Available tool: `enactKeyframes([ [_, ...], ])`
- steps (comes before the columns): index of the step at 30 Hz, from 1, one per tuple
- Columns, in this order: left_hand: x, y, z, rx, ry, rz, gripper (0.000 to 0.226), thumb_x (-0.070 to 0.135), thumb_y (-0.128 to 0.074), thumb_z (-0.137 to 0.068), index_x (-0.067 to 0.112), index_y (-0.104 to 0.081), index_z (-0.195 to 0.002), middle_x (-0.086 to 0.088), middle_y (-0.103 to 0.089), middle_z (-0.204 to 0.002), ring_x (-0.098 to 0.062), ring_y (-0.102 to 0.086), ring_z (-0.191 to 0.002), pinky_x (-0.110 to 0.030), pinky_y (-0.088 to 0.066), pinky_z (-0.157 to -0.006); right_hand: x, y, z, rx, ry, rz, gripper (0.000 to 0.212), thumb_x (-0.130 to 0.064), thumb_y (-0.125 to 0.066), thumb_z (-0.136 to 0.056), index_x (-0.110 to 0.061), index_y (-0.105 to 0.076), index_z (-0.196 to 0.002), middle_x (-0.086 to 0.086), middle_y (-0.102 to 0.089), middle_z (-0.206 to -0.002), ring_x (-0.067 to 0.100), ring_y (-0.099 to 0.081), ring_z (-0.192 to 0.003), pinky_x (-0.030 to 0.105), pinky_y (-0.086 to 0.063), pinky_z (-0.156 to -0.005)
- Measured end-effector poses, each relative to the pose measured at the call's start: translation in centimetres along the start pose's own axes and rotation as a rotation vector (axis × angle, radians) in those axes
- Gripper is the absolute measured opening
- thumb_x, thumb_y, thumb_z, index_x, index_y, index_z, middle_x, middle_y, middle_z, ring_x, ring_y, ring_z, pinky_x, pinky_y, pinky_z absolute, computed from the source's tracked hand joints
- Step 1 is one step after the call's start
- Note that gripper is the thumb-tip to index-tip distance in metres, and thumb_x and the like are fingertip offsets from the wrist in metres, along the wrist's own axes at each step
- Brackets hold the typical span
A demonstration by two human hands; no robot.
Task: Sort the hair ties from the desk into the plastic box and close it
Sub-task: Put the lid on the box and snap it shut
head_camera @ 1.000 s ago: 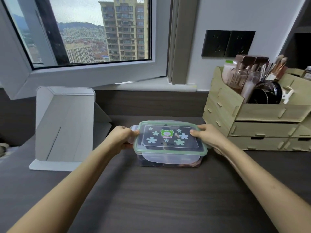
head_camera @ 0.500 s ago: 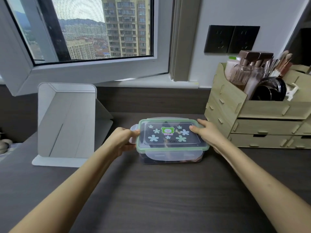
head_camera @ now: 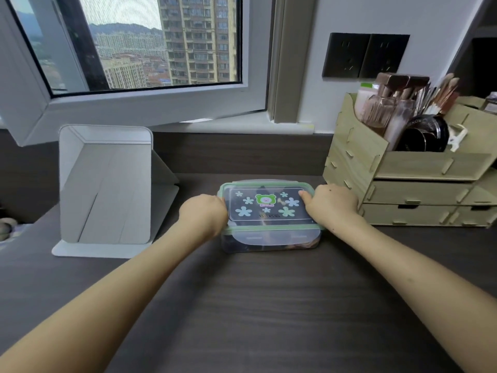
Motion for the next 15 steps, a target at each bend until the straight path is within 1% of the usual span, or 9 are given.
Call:
enactKeyframes([
  [3, 0.1, 0.1, -0.3, -0.049, -0.088, -0.055, 0.027, 0.008, -0.039, -0.089, 0.003, -0.051, -0.113, -0.015, -0.062, -0.109, -0.034, -0.059, -0.095, -0.035, -0.042, -0.066, -0.1, -0.1, -0.4, -0.031, 0.026, 0.023, 0.056, -0.046, -0.026, -0.099, -0.004, -0.061, -0.110, 0.014, -0.065, -0.112, 0.032, -0.061, -0.101, 0.030, -0.039, -0.067],
  [5, 0.1, 0.2, -0.5, -0.081, -0.096, -0.068, 0.025, 0.010, -0.041, -0.089, 0.003, -0.053, -0.110, -0.015, -0.063, -0.109, -0.034, -0.060, -0.095, -0.036, -0.044, -0.069, 0.0, -0.2, -0.6, -0.053, 0.038, -0.009, 0.056, -0.044, -0.025, -0.099, -0.003, -0.061, -0.109, 0.015, -0.065, -0.110, 0.032, -0.061, -0.099, 0.031, -0.041, -0.066],
  [7, 0.1, 0.2, -0.5, -0.101, -0.073, 0.022, 0.028, 0.011, -0.039, -0.091, -0.001, -0.050, -0.114, -0.018, -0.062, -0.111, -0.036, -0.059, -0.098, -0.037, -0.045, -0.074, 0.2, -0.4, -0.8, -0.074, 0.044, -0.065, 0.056, -0.043, -0.026, -0.100, 0.000, -0.062, -0.105, 0.017, -0.065, -0.109, 0.033, -0.061, -0.099, 0.031, -0.040, -0.065],
  [9, 0.0, 0.0, -0.4, -0.126, -0.002, 0.188, 0.034, 0.010, -0.033, -0.094, -0.006, -0.040, -0.124, -0.023, -0.059, -0.114, -0.040, -0.056, -0.102, -0.040, -0.044, -0.079, 0.5, -0.7, -1.0, -0.085, 0.051, -0.126, 0.055, -0.042, -0.026, -0.100, 0.000, -0.062, -0.096, 0.019, -0.065, -0.105, 0.034, -0.060, -0.098, 0.031, -0.037, -0.065],
  [10, 0.0, 0.0, -0.4, -0.139, 0.034, 0.268, 0.040, 0.010, -0.030, -0.096, -0.008, -0.032, -0.131, -0.025, -0.057, -0.116, -0.041, -0.055, -0.104, -0.040, -0.043, -0.082, 0.7, -0.8, -1.1, -0.090, 0.050, -0.154, 0.054, -0.043, -0.027, -0.100, -0.002, -0.060, -0.089, 0.018, -0.065, -0.099, 0.034, -0.060, -0.095, 0.031, -0.036, -0.065],
  [12, -0.1, 0.3, -0.3, -0.153, 0.041, 0.319, 0.047, 0.015, -0.023, -0.099, -0.006, -0.020, -0.142, -0.027, -0.055, -0.119, -0.041, -0.052, -0.109, -0.039, -0.041, -0.089, 1.0, -1.2, -1.2, -0.120, 0.034, -0.205, 0.054, -0.044, -0.027, -0.099, -0.005, -0.049, -0.070, 0.011, -0.058, -0.077, 0.033, -0.058, -0.087, 0.031, -0.035, -0.063],
  [13, -0.1, 0.5, -0.2, -0.159, 0.027, 0.328, 0.047, 0.019, -0.019, -0.101, -0.006, -0.028, -0.140, -0.029, -0.056, -0.117, -0.040, -0.053, -0.108, -0.038, -0.040, -0.090, 1.1, -1.4, -1.3, -0.144, 0.016, -0.239, 0.055, -0.045, -0.027, -0.099, -0.007, -0.045, -0.064, 0.007, -0.051, -0.068, 0.033, -0.056, -0.082, 0.031, -0.035, -0.062],
  [14, -0.1, 0.6, 0.0, -0.167, 0.017, 0.361, 0.051, 0.025, -0.015, -0.102, -0.006, -0.048, -0.126, -0.030, -0.058, -0.109, -0.040, -0.055, -0.102, -0.036, -0.040, -0.088, 1.3, -1.6, -1.4, -0.171, -0.012, -0.282, 0.054, -0.046, -0.028, -0.098, -0.009, -0.042, -0.061, 0.005, -0.046, -0.064, 0.031, -0.054, -0.078, 0.031, -0.034, -0.060],
  [15, -0.3, 0.5, 0.1, -0.160, 0.015, 0.427, 0.059, 0.031, -0.014, -0.102, -0.003, -0.062, -0.098, -0.030, -0.058, -0.094, -0.039, -0.055, -0.089, -0.034, -0.040, -0.079, 1.3, -1.8, -1.5, -0.192, -0.041, -0.328, 0.054, -0.047, -0.028, -0.098, -0.011, -0.040, -0.060, 0.004, -0.044, -0.062, 0.029, -0.052, -0.074, 0.031, -0.033, -0.057],
])
Point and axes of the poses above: each hand's wrist, its own z-axis away from the middle knuckle, its own y-axis out of the back of the hand, x = y × z, the point moved 2 cm from there along -z, towards the middle knuckle
